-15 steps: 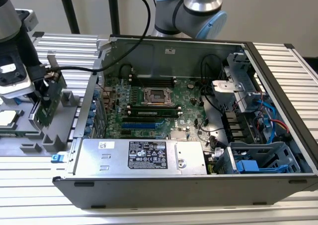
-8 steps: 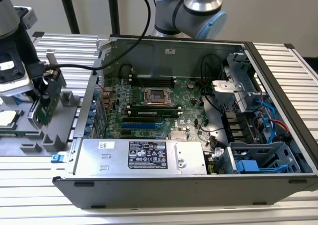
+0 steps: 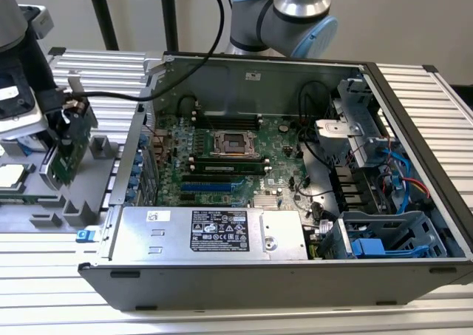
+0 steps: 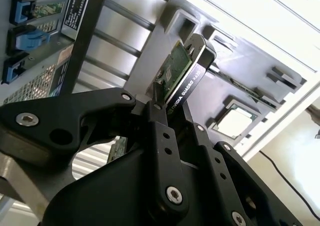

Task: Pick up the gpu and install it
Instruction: 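Pick up the gpu and move the gpu toward the slot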

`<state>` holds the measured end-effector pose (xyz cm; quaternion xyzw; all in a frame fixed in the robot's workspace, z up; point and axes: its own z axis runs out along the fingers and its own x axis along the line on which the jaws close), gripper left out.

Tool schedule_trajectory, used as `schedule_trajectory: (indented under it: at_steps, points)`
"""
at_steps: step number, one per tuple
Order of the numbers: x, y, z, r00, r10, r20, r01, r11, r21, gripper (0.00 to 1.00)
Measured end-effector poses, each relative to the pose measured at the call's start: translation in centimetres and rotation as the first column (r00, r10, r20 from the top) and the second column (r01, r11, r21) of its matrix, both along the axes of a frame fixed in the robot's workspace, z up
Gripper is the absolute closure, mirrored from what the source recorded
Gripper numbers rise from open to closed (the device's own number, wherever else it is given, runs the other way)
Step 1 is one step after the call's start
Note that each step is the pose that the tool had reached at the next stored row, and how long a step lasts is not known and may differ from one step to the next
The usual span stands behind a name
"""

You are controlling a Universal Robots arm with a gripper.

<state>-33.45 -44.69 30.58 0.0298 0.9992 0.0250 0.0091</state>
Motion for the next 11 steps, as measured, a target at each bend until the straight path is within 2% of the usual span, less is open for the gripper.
schedule_trajectory:
  at_steps: [11]
  points:
    - [0.0,0.0,0.77,1.0,0.0,0.0,0.0,1.0,0.0,1.0]
